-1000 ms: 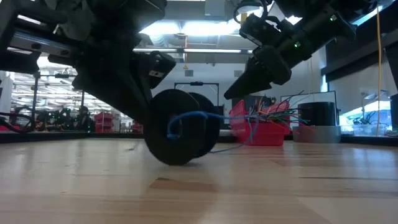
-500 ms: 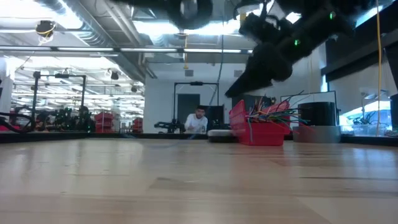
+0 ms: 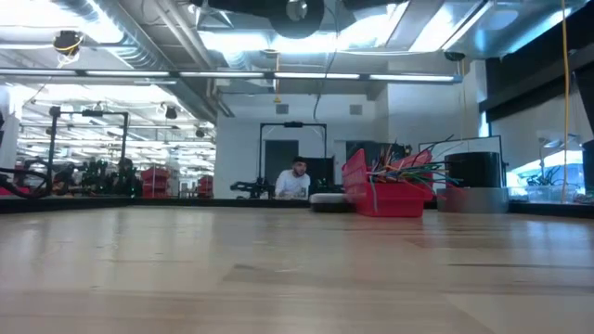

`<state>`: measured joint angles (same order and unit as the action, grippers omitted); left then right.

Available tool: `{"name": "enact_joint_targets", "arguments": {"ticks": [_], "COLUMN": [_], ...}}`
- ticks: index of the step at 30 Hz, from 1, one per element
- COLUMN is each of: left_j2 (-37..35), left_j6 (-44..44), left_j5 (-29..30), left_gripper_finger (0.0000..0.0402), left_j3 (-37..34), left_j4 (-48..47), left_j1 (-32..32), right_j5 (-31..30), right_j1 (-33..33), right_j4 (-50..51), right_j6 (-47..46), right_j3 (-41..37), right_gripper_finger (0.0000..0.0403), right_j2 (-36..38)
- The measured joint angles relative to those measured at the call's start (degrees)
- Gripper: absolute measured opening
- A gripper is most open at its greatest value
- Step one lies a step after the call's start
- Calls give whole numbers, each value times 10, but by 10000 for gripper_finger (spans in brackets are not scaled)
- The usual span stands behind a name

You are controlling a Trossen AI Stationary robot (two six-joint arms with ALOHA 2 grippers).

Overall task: Coil cords
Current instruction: Uncoil the blue wire from the black spool

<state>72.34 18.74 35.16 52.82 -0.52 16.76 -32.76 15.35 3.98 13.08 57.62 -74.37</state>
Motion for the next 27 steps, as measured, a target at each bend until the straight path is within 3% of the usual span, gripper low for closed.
{"name": "enact_joint_targets", "arguments": {"ticks": [12, 16, 21, 24, 27], "left_j2": [2, 2, 2, 2, 2], "left_j6": [9, 8, 13, 11, -2], "left_j5": [-2, -6, -34, -34, -34], "left_gripper_finger": [3, 2, 3, 4, 4], "left_j3": [0, 1, 1, 1, 1], "left_j4": [-32, -38, -33, -38, -52], "left_j1": [17, 20, 20, 20, 19], "right_j5": [13, -51, -19, -21, -21], "right_j1": [-4, -3, -4, -3, -3], "right_j4": [-10, -37, -39, -40, -42], "right_j6": [36, 69, 68, 68, 80], "right_j3": [-1, -2, -1, -1, -1], "right_gripper_finger": [177, 177, 171, 134, 62], "right_j2": [-57, -69, -70, -70, -70]}}
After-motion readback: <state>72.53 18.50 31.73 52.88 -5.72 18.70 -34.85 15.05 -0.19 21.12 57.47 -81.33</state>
